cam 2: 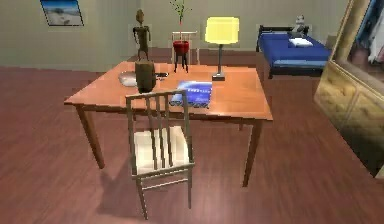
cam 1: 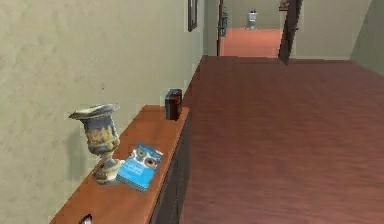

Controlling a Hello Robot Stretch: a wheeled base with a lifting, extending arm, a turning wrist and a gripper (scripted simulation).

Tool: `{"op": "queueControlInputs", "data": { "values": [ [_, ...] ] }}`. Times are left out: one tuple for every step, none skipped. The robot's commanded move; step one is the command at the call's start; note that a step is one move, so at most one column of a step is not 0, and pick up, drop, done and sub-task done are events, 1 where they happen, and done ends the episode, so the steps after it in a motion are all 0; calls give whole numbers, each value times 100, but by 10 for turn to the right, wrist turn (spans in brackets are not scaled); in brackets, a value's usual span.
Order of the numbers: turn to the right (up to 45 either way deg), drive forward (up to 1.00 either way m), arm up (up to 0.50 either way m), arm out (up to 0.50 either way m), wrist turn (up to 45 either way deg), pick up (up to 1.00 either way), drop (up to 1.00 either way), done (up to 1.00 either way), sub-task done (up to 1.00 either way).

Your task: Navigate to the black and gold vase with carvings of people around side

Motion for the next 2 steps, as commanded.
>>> {"op": "queueControlInputs", "data": {
  "values": [
    [-240, 0, 0, 0, 0, 0, 0, 0, 0],
    [0, 0, 0, 0, 0, 0, 0, 100, 0]
  ]
}}
